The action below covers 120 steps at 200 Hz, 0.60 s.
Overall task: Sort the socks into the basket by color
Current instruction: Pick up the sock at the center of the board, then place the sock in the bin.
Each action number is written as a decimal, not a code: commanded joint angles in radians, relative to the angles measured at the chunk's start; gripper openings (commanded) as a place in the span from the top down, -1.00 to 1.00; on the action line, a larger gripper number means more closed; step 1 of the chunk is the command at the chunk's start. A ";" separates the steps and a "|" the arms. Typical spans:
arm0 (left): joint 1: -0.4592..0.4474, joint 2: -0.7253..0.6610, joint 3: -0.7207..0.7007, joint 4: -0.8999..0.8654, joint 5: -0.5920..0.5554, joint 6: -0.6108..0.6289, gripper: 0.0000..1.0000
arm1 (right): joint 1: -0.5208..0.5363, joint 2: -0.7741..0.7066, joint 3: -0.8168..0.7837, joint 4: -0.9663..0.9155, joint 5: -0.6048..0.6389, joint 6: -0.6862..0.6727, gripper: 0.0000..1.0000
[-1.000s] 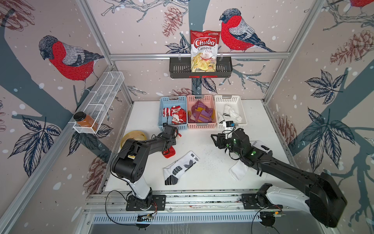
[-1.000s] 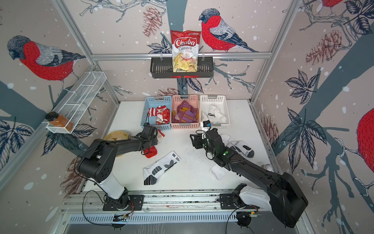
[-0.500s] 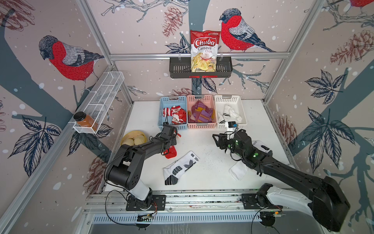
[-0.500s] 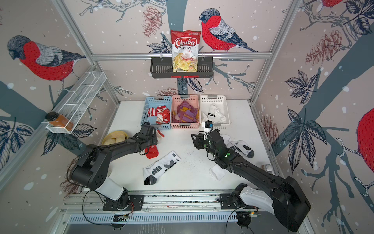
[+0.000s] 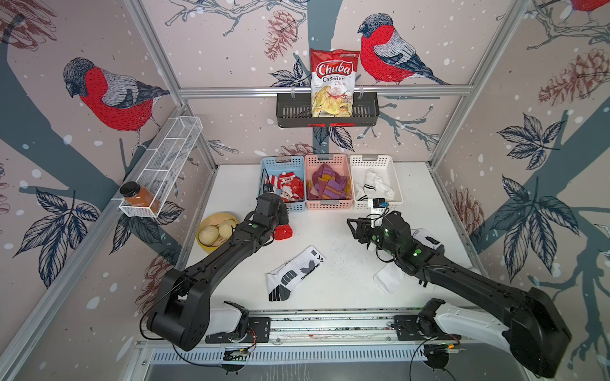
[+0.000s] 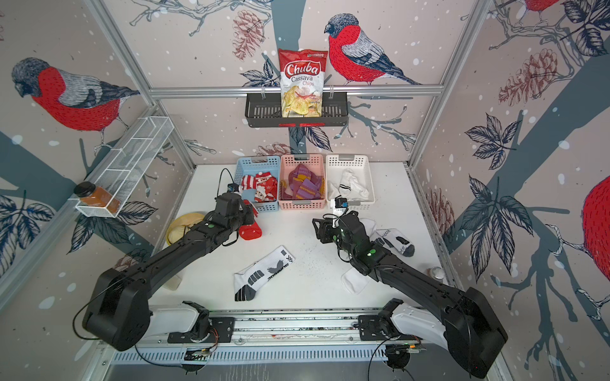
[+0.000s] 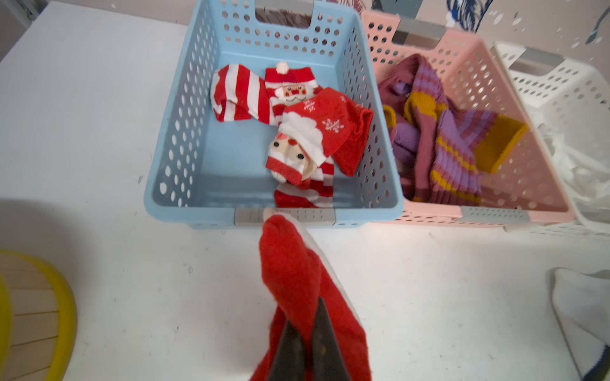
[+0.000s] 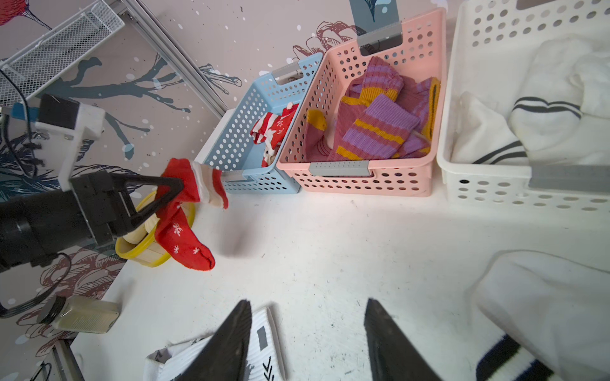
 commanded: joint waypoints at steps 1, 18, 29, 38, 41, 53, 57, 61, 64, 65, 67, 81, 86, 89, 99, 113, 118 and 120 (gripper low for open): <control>0.001 0.001 0.041 0.028 -0.003 0.032 1.00 | 0.001 -0.010 -0.001 0.018 0.000 0.005 -0.14; 0.009 0.022 0.085 0.043 -0.007 0.040 1.00 | 0.002 -0.018 -0.004 0.013 -0.004 0.006 -0.14; 0.020 0.047 0.114 0.070 -0.012 0.056 1.00 | 0.003 -0.023 -0.006 0.009 -0.003 0.008 -0.14; 0.033 0.077 0.146 0.085 -0.018 0.065 1.00 | 0.005 -0.028 -0.007 0.007 -0.003 0.009 -0.14; 0.039 0.088 0.149 0.087 -0.016 0.068 1.00 | 0.005 -0.030 -0.009 0.007 -0.003 0.010 -0.14; 0.065 0.141 0.218 0.096 -0.005 0.080 1.00 | 0.008 -0.038 -0.013 0.003 -0.003 0.011 -0.14; 0.072 0.160 0.238 0.096 -0.002 0.083 1.00 | 0.010 -0.041 -0.014 0.003 -0.002 0.012 -0.14; 0.081 0.181 0.259 0.095 0.004 0.088 1.00 | 0.010 -0.044 -0.015 0.000 -0.001 0.013 -0.14; 0.085 0.195 0.274 0.094 0.007 0.091 1.00 | 0.011 -0.046 -0.016 -0.002 -0.002 0.013 -0.14; 0.088 0.201 0.280 0.095 0.007 0.093 1.00 | 0.012 -0.046 -0.016 -0.003 -0.001 0.014 -0.14; 0.091 0.209 0.290 0.095 0.010 0.095 1.00 | 0.013 -0.047 -0.017 -0.004 0.001 0.014 -0.14; 0.110 0.282 0.369 0.081 0.019 0.112 1.00 | 0.019 -0.057 -0.018 -0.015 0.012 0.015 -0.14; 0.115 0.307 0.398 0.076 0.020 0.120 1.00 | 0.023 -0.060 -0.020 -0.019 0.019 0.015 -0.14; 0.118 0.321 0.415 0.074 0.018 0.124 1.00 | 0.023 -0.062 -0.020 -0.021 0.022 0.015 -0.14; 0.124 0.366 0.468 0.070 0.019 0.136 1.00 | 0.028 -0.066 -0.020 -0.030 0.029 0.015 -0.14; 0.132 0.433 0.549 0.053 0.023 0.152 1.00 | 0.034 -0.073 -0.020 -0.043 0.036 0.016 -0.14; 0.135 0.453 0.574 0.049 0.021 0.157 1.00 | 0.037 -0.077 -0.020 -0.046 0.037 0.016 -0.14; 0.136 0.462 0.584 0.045 0.022 0.158 1.00 | 0.038 -0.078 -0.020 -0.048 0.039 0.017 -0.14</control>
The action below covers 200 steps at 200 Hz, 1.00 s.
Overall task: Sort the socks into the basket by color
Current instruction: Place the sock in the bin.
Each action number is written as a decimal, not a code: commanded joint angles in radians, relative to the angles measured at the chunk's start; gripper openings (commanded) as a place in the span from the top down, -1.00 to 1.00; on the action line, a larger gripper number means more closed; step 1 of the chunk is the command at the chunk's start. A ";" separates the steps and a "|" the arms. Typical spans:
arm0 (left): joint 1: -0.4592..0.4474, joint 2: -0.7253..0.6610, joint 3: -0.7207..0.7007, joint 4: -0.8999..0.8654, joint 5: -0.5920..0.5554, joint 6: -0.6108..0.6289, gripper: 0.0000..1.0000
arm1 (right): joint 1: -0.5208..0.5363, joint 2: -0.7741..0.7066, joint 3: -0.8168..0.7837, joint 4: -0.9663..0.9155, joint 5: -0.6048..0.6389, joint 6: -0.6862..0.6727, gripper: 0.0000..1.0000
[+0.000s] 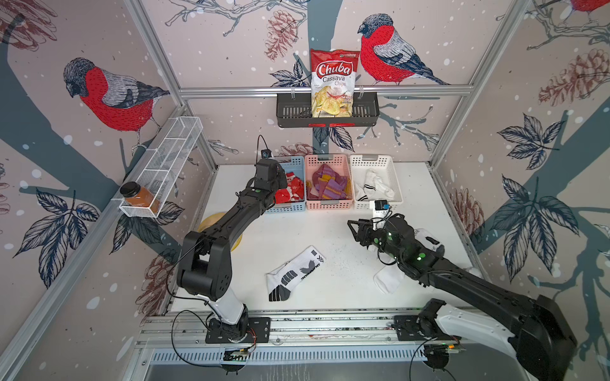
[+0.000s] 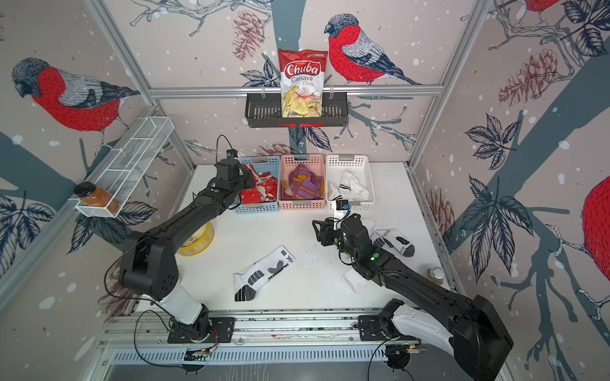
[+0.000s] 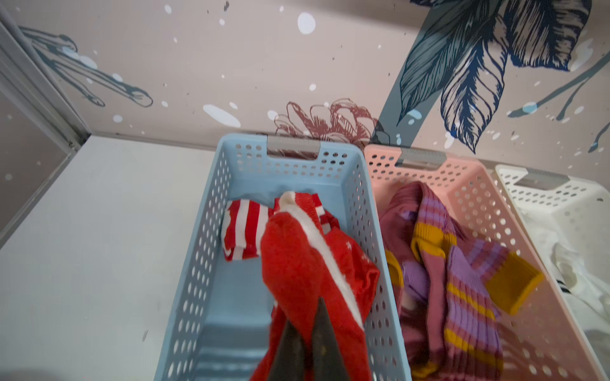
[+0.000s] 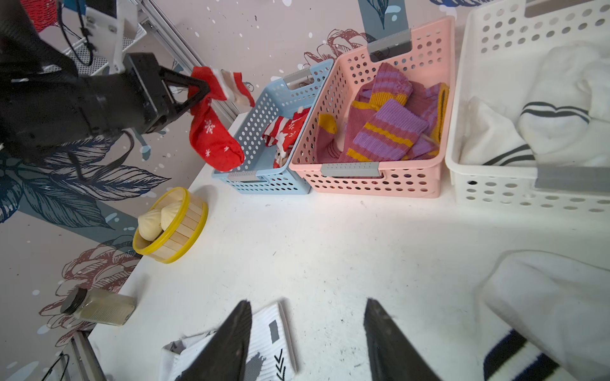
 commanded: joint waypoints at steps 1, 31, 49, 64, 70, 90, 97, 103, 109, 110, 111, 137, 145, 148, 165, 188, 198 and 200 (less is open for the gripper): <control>0.012 0.074 0.096 -0.007 0.013 0.045 1.00 | 0.010 -0.012 -0.002 -0.029 0.031 0.012 -0.14; 0.028 0.180 0.230 -0.062 0.027 0.052 1.00 | 0.019 -0.022 -0.010 -0.037 0.043 0.016 -0.14; 0.035 0.230 0.286 -0.097 0.026 0.055 1.00 | 0.019 -0.022 -0.013 -0.037 0.045 0.017 -0.14; 0.048 0.259 0.308 -0.111 0.036 0.049 1.00 | 0.023 -0.022 -0.015 -0.036 0.046 0.018 -0.14; 0.053 0.269 0.314 -0.113 0.044 0.046 1.00 | 0.024 -0.022 -0.016 -0.037 0.047 0.018 -0.14; 0.068 0.301 0.321 -0.124 0.075 0.039 1.00 | 0.026 -0.024 -0.018 -0.037 0.051 0.018 -0.14; 0.071 0.313 0.321 -0.129 0.084 0.037 1.00 | 0.027 -0.024 -0.019 -0.037 0.050 0.018 -0.14; 0.072 0.323 0.321 -0.133 0.090 0.036 0.98 | 0.027 -0.023 -0.019 -0.036 0.051 0.018 -0.14; 0.074 0.331 0.321 -0.135 0.090 0.036 0.91 | 0.028 -0.023 -0.019 -0.036 0.049 0.018 -0.14; 0.074 0.333 0.321 -0.135 0.089 0.036 0.90 | 0.028 -0.023 -0.019 -0.036 0.049 0.018 -0.14; 0.074 0.334 0.321 -0.135 0.090 0.036 0.88 | 0.029 -0.022 -0.019 -0.036 0.049 0.018 -0.14; 0.081 0.351 0.319 -0.139 0.091 0.031 0.36 | 0.033 -0.022 -0.020 -0.037 0.052 0.019 -0.15; 0.080 0.347 0.319 -0.140 0.091 0.030 0.30 | 0.033 -0.023 -0.020 -0.039 0.054 0.021 -0.15; 0.082 0.345 0.319 -0.140 0.091 0.029 0.28 | 0.033 -0.023 -0.021 -0.040 0.056 0.022 -0.15; 0.082 0.330 0.316 -0.142 0.089 0.031 0.23 | 0.035 -0.026 -0.023 -0.043 0.062 0.023 -0.16; 0.082 0.289 0.295 -0.142 0.090 0.033 0.23 | 0.035 -0.028 -0.026 -0.046 0.067 0.022 -0.18; 0.082 0.260 0.264 -0.126 0.098 0.029 0.23 | 0.035 -0.025 -0.026 -0.049 0.070 0.022 -0.18; 0.082 0.252 0.258 -0.123 0.099 0.029 0.22 | 0.035 -0.024 -0.026 -0.049 0.070 0.022 -0.18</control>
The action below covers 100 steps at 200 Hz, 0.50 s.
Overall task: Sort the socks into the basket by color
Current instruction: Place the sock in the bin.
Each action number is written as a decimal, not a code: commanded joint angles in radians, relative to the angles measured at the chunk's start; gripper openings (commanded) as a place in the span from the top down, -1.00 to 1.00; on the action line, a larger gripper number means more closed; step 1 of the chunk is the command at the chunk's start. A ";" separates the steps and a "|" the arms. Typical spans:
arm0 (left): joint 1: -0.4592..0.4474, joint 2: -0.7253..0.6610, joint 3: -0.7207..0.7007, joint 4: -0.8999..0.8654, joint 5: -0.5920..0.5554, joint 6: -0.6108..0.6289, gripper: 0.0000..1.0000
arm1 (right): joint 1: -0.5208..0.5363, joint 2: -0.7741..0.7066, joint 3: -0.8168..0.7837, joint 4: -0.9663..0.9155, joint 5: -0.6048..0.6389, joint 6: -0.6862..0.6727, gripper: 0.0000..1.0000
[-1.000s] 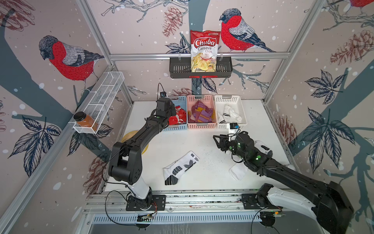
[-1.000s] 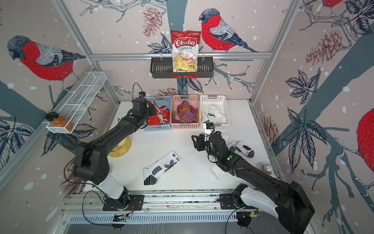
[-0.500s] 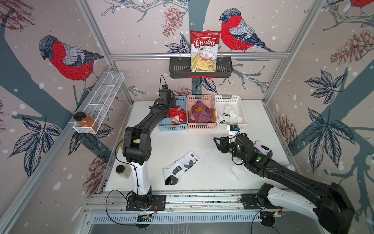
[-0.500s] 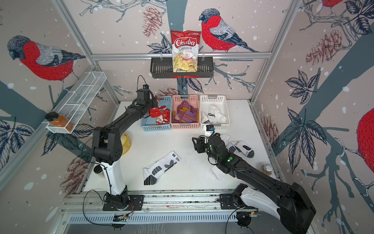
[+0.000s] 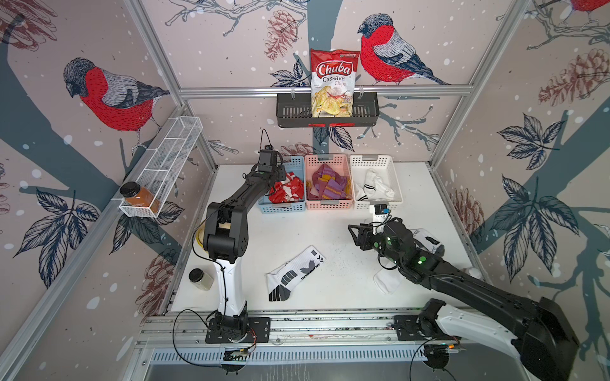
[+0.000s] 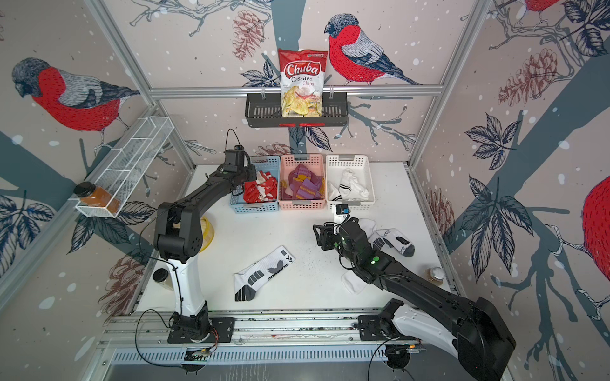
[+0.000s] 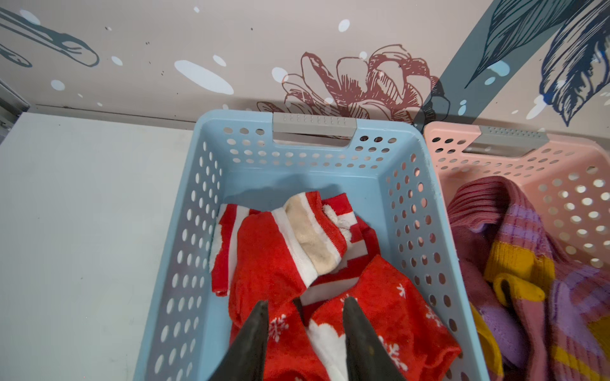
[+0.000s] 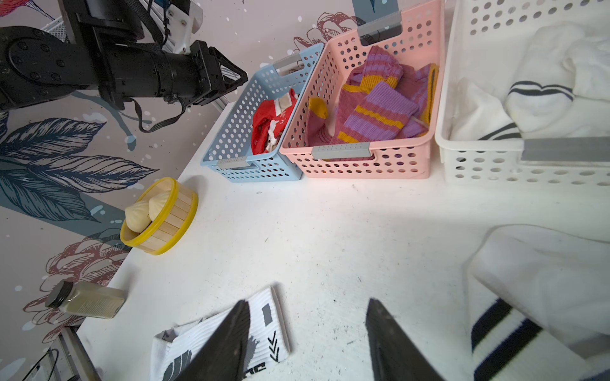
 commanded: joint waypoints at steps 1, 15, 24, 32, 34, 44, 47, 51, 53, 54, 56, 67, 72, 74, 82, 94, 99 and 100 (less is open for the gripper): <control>0.003 -0.061 -0.042 0.030 0.010 0.000 0.22 | 0.001 0.001 -0.002 -0.008 0.022 0.005 -0.18; 0.002 -0.111 -0.099 0.056 0.031 -0.004 0.22 | 0.001 0.006 -0.002 -0.009 0.021 0.007 -0.19; 0.003 -0.147 -0.141 0.075 0.041 -0.011 0.22 | 0.000 0.008 -0.002 -0.010 0.020 0.006 -0.20; 0.002 -0.182 -0.184 0.094 0.048 -0.017 0.21 | 0.001 0.010 -0.002 -0.010 0.019 0.007 -0.20; 0.002 -0.190 -0.194 0.099 0.048 -0.018 0.21 | 0.001 0.011 -0.002 -0.010 0.019 0.007 -0.20; 0.003 -0.234 -0.251 0.125 0.055 -0.028 0.19 | 0.000 0.011 0.000 -0.011 0.020 0.008 -0.21; 0.002 -0.245 -0.266 0.132 0.060 -0.029 0.19 | 0.001 0.012 0.000 -0.012 0.019 0.008 -0.21; 0.002 -0.263 -0.287 0.141 0.069 -0.029 0.16 | 0.001 0.012 0.000 -0.012 0.019 0.007 -0.21; 0.002 -0.272 -0.296 0.144 0.073 -0.029 0.16 | 0.001 0.011 0.000 -0.012 0.019 0.007 -0.21; 0.002 -0.277 -0.303 0.145 0.075 -0.029 0.15 | 0.001 0.011 0.000 -0.012 0.019 0.007 -0.21; 0.003 -0.285 -0.312 0.147 0.078 -0.031 0.15 | 0.001 0.011 0.000 -0.012 0.017 0.007 -0.21; 0.001 -0.331 -0.367 0.167 0.088 -0.038 0.12 | 0.002 0.013 0.002 -0.012 0.012 0.007 -0.23; -0.001 -0.354 -0.392 0.177 0.095 -0.041 0.12 | 0.003 0.016 0.003 -0.012 0.008 0.006 -0.24; -0.002 -0.363 -0.401 0.179 0.096 -0.043 0.11 | 0.004 0.017 0.003 -0.010 0.006 0.005 -0.24; -0.006 -0.399 -0.441 0.187 0.091 -0.048 0.10 | 0.008 0.023 0.005 -0.009 0.005 0.003 -0.26; -0.013 -0.455 -0.502 0.197 0.080 -0.054 0.07 | 0.022 0.034 0.007 -0.010 0.012 -0.002 -0.29; -0.016 -0.479 -0.528 0.200 0.076 -0.058 0.06 | 0.029 0.041 0.007 -0.012 0.020 -0.003 -0.32; -0.016 -0.484 -0.532 0.201 0.076 -0.059 0.06 | 0.031 0.042 0.007 -0.013 0.021 -0.003 -0.33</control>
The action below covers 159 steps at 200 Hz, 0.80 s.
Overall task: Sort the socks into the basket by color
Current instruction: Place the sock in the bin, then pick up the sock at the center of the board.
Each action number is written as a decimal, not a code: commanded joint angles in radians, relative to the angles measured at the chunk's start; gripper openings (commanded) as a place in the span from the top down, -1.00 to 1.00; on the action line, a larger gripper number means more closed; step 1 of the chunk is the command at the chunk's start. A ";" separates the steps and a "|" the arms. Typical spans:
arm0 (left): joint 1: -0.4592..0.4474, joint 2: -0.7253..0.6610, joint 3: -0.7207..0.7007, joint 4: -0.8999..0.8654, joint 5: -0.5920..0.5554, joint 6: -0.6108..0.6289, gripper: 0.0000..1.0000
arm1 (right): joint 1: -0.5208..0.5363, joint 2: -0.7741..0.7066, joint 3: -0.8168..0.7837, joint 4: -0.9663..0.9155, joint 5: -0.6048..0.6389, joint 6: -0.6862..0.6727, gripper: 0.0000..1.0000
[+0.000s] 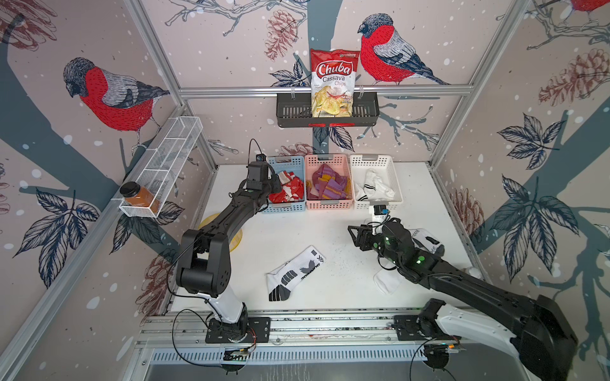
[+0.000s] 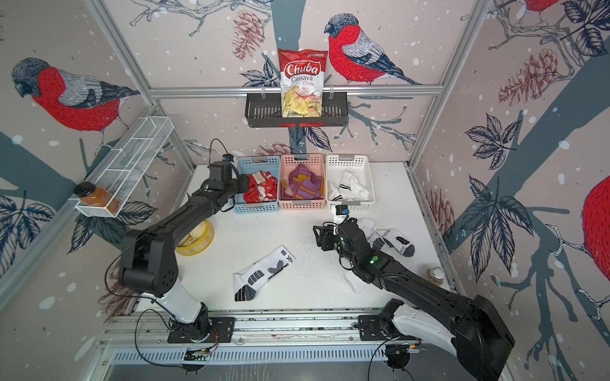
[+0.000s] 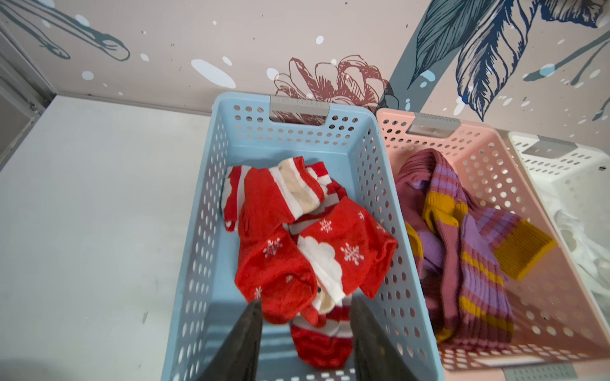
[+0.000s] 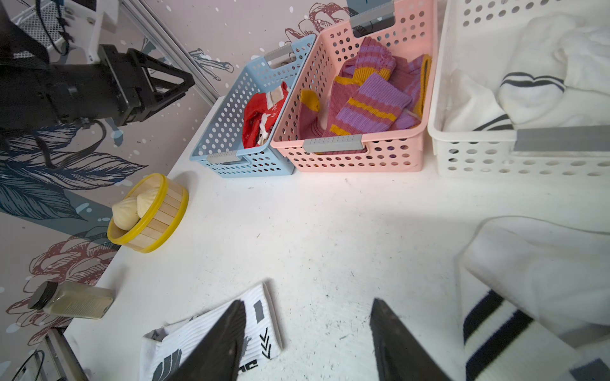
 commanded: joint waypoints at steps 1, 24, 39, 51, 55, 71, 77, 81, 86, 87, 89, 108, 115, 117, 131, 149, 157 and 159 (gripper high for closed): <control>-0.012 -0.089 -0.088 0.072 0.003 -0.026 0.05 | 0.023 0.019 0.008 -0.002 0.010 -0.004 -0.33; -0.039 -0.213 -0.215 0.090 -0.020 -0.047 -0.02 | 0.061 0.061 0.017 0.008 0.009 -0.012 -0.41; -0.073 -0.296 -0.289 0.099 -0.051 -0.060 -0.04 | 0.101 0.097 0.032 0.014 0.015 -0.021 -0.44; -0.108 -0.353 -0.343 0.093 -0.086 -0.062 -0.06 | 0.135 0.132 0.050 0.014 0.017 -0.027 -0.46; -0.116 -0.369 -0.357 0.085 -0.104 -0.069 -0.06 | 0.145 0.145 0.055 0.015 0.019 -0.028 -0.47; -0.128 -0.450 -0.430 0.092 -0.101 -0.098 -0.07 | 0.191 0.193 0.076 0.022 0.015 -0.034 -0.49; -0.129 -0.481 -0.455 0.090 -0.103 -0.110 -0.08 | 0.208 0.209 0.083 0.023 0.014 -0.035 -0.51; -0.129 -0.499 -0.472 0.090 -0.106 -0.115 -0.08 | 0.221 0.220 0.088 0.026 0.012 -0.037 -0.51; -0.131 -0.522 -0.489 0.089 -0.110 -0.122 -0.09 | 0.237 0.234 0.095 0.029 0.009 -0.038 -0.52; -0.131 -0.526 -0.493 0.088 -0.111 -0.123 -0.09 | 0.241 0.242 0.096 0.029 0.009 -0.039 -0.52; -0.131 -0.536 -0.500 0.087 -0.112 -0.124 -0.10 | 0.248 0.252 0.099 0.030 0.011 -0.040 -0.52; -0.130 -0.596 -0.548 0.073 -0.119 -0.139 -0.11 | 0.316 0.306 0.117 0.053 0.016 -0.042 -0.58; -0.131 -0.608 -0.556 0.063 -0.118 -0.141 -0.12 | 0.336 0.324 0.124 0.063 0.015 -0.042 -0.60; -0.130 -0.611 -0.557 0.061 -0.120 -0.141 -0.12 | 0.341 0.330 0.127 0.065 0.015 -0.043 -0.60; -0.131 -0.625 -0.563 0.050 -0.135 -0.142 -0.12 | 0.377 0.373 0.141 0.083 0.012 -0.043 -0.63; -0.132 -0.632 -0.567 0.040 -0.143 -0.141 -0.13 | 0.421 0.438 0.170 0.108 -0.007 -0.048 -0.66; -0.131 -0.632 -0.570 0.037 -0.146 -0.141 -0.13 | 0.442 0.470 0.191 0.110 -0.006 -0.050 -0.67; -0.131 -0.632 -0.571 0.037 -0.146 -0.140 -0.13 | 0.447 0.478 0.195 0.110 -0.005 -0.051 -0.68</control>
